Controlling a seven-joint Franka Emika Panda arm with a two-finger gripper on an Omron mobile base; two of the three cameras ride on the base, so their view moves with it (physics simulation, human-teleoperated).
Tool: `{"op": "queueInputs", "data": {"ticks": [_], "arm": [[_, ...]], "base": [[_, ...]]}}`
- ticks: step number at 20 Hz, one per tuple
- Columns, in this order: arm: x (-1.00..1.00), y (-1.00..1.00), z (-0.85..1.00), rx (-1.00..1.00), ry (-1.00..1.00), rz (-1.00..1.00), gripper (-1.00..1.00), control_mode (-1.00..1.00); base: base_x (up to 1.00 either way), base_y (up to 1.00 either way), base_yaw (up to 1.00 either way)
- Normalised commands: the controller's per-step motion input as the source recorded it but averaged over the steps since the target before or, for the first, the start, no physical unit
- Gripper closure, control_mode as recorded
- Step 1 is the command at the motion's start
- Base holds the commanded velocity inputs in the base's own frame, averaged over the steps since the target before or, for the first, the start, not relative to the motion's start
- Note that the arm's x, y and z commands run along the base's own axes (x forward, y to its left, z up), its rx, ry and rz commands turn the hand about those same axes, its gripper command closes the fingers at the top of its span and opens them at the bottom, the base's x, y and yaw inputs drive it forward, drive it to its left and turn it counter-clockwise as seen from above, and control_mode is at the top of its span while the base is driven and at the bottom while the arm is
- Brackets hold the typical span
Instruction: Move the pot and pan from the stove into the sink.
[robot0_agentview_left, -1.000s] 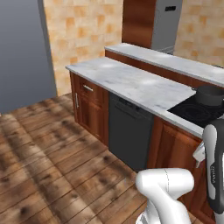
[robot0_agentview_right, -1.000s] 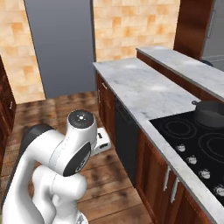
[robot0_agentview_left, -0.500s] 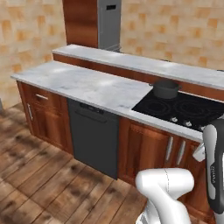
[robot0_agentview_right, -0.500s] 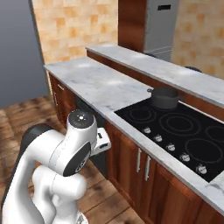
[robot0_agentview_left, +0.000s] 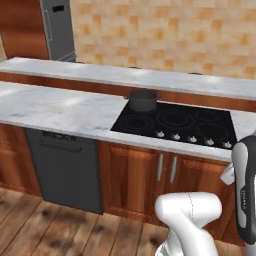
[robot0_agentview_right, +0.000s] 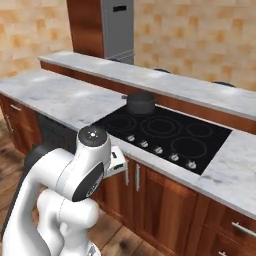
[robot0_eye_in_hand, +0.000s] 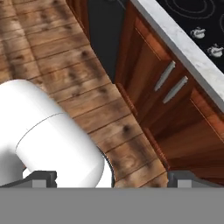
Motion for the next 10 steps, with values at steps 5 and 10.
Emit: {"op": "queueInputs", "data": {"ticks": [5,10], "arm": [[0.0,0.0,0.0,0.0,0.0,0.0,-1.0,1.0],[0.0,0.0,0.0,0.0,0.0,0.0,-1.0,1.0]], "base": [[0.0,-0.12,-0.49],[0.0,-0.17,-0.46]]}}
